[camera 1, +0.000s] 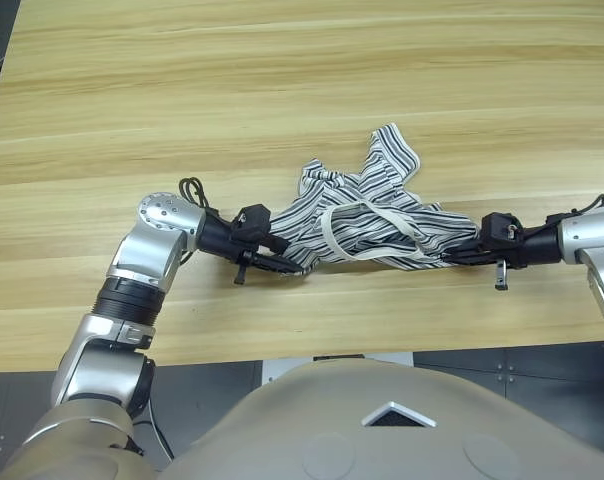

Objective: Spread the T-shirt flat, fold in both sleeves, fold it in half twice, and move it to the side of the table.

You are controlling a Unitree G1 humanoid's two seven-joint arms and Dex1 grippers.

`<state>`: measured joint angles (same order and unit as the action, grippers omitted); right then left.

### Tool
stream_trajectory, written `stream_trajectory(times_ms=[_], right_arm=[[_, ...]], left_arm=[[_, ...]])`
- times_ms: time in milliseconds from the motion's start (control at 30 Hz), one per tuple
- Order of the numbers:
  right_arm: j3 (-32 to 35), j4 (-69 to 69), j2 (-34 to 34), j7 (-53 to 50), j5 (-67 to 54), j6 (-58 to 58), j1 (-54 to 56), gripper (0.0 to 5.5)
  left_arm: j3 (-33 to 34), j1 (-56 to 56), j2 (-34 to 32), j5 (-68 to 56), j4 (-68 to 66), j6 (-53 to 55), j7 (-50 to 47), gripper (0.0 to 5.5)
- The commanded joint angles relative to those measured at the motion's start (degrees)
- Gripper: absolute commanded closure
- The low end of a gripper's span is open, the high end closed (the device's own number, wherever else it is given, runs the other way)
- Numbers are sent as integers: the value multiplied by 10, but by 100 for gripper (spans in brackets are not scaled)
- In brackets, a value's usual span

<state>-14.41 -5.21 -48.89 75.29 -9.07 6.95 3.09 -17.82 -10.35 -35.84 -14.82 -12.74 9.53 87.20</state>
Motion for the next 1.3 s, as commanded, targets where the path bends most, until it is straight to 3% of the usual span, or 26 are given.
stream_trajectory(times_ms=[33, 133, 500, 667, 800, 900, 1000, 1133, 1300], right_arm=[[-5, -3, 1, -4, 11, 2, -3, 540], [-4, -3, 0, -4, 12, -1, -4, 540], [14, -7, 26, -22, -5, 4, 35, 540], [55, -1, 59, -20, -75, 60, 103, 540], [85, -47, 92, -64, -89, 87, 201, 540], [95, -92, 113, -76, -93, 98, 265, 540], [103, -176, 158, -106, -88, 85, 347, 540], [135, -390, 245, -224, -63, 17, 493, 540], [194, -650, 310, -430, -39, -85, 681, 540]], left_arm=[[3, -1, -4, 3, 0, -12, -2, 499], [8, -3, -2, -3, 2, -11, -5, 538], [61, -42, -7, -58, 65, -7, -8, 538], [94, -116, 1, -21, 23, -70, -58, 538], [84, -252, -5, 133, -133, -235, -207, 538], [40, -333, -26, 267, -244, -362, -309, 538], [8, -411, -31, 351, -338, -426, -385, 538], [-55, -540, -15, 486, -487, -433, -572, 538], [-84, -671, 40, 552, -625, -312, -775, 538]])
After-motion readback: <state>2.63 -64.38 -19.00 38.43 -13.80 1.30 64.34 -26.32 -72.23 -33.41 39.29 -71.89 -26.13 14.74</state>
